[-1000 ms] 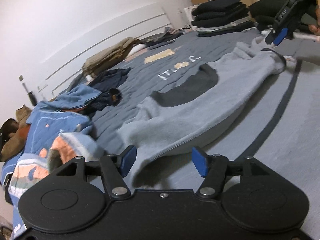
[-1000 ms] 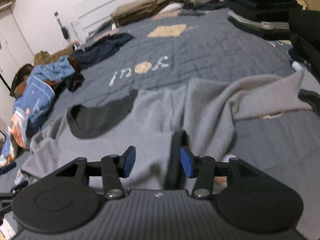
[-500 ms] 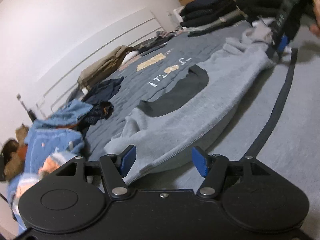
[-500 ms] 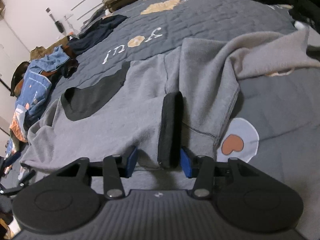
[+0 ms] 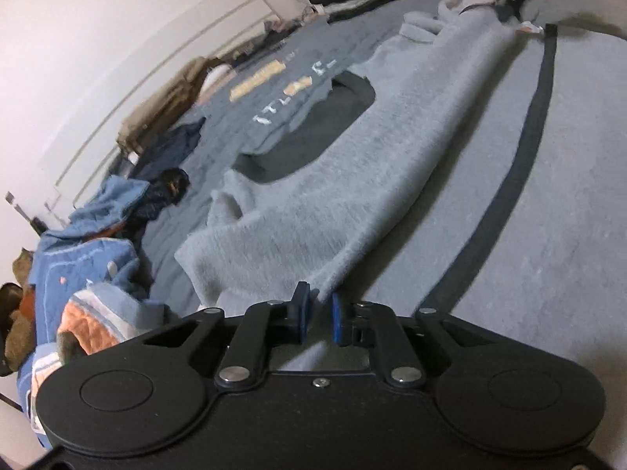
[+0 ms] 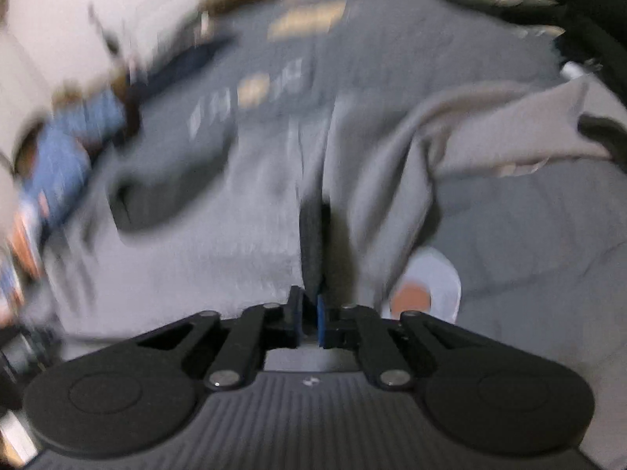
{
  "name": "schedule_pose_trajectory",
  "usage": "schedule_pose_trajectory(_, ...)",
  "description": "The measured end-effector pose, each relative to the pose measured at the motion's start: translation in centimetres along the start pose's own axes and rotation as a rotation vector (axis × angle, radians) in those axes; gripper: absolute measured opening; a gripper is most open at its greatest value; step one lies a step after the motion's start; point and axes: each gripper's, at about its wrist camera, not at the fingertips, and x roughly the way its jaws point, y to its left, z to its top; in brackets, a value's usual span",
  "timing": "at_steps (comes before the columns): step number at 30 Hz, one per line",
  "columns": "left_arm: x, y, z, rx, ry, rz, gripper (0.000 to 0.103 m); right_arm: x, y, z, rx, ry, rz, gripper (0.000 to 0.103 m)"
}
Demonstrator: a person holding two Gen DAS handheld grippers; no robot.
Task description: Fold clothes
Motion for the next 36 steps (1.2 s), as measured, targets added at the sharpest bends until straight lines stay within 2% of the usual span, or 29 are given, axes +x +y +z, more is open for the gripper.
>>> schedule_pose_trajectory(2,-0.3,0.2,-0.2,0.002,0.001,0.016,0.015,0.9,0.5,-0.4,-0.056,0.070,-0.032,0.010)
schedule_pose_trajectory(4,-0.7,0.5,-0.3,-0.010,-0.008,0.046,0.015,0.0,0.3,0.0,-0.027,0.043,-0.014,0.011)
schedule_pose_trajectory(6,-1.2,0.9,-0.3,-0.021,-0.017,0.075,0.023,-1.2,0.3,0.5,-0.001,0.003,0.004,0.013)
schedule_pose_trajectory(7,-1.3,1.1,-0.4,-0.026,-0.022,0.086,0.028,-1.9,0.2,0.8,0.012,-0.025,0.009,0.019)
schedule_pose_trajectory(10,-1.3,1.5,-0.6,-0.030,-0.021,0.107,0.033,-3.8,0.5,1.7,0.029,-0.106,0.056,0.045)
schedule_pose_trajectory(11,-1.1,1.4,-0.7,-0.023,-0.016,0.112,0.034,-4.1,0.8,1.9,0.025,-0.129,0.070,0.047)
schedule_pose_trajectory(13,-0.8,1.3,-1.0,0.002,-0.003,0.119,0.034,-4.5,1.6,2.1,0.016,-0.163,0.100,0.047)
schedule_pose_trajectory(16,-0.8,1.2,-1.4,0.021,0.004,0.130,0.035,-3.8,3.4,2.1,-0.008,-0.170,0.152,0.047)
schedule_pose_trajectory(23,-1.1,2.2,-2.3,-0.031,-0.010,0.137,0.041,-1.3,9.6,1.3,-0.111,-0.116,0.275,0.047)
schedule_pose_trajectory(29,-1.4,2.2,-2.6,-0.047,-0.045,0.133,0.041,0.5,15.6,0.5,-0.231,-0.074,0.370,0.048)
schedule_pose_trajectory(36,-1.2,1.9,-3.3,-0.019,-0.065,0.146,0.041,3.1,21.3,1.1,-0.333,-0.055,0.395,0.048)
